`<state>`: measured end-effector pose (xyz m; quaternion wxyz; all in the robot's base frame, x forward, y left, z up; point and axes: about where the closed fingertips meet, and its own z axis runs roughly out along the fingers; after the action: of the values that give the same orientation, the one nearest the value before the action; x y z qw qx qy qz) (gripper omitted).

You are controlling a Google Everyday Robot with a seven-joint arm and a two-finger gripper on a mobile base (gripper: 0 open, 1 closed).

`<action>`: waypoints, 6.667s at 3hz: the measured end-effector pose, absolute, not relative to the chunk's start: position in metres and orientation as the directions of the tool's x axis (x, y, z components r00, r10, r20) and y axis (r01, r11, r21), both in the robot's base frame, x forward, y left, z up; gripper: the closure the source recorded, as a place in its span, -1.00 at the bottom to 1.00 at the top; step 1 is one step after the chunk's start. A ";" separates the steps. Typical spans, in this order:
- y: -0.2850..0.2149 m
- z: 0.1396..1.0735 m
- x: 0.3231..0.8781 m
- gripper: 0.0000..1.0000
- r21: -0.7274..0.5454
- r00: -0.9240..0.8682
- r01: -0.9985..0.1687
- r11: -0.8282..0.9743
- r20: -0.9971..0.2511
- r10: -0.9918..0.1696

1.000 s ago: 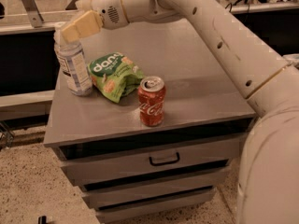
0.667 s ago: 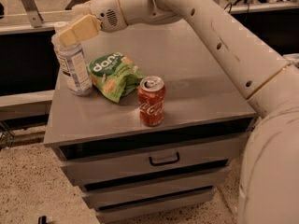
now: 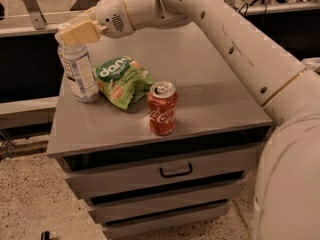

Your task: Move blue plastic bottle near coke can

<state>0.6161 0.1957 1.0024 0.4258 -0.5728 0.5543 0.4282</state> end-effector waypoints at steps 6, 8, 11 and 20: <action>-0.002 1.122 0.644 1.00 -0.087 0.001 -0.968 0.236 -0.940 -0.342; -0.043 1.101 0.589 1.00 0.013 -0.129 -0.936 0.351 -0.943 -0.307; -0.040 1.056 0.580 1.00 0.048 -0.171 -0.939 0.341 -0.924 -0.341; -0.029 1.013 0.554 1.00 -0.110 0.036 -0.979 0.172 -0.923 -0.382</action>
Offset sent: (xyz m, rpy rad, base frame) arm 0.0582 -0.0690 0.0815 0.0945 -0.0588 -0.0857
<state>0.5535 -0.0293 1.0128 0.4584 -0.5548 0.6132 0.3255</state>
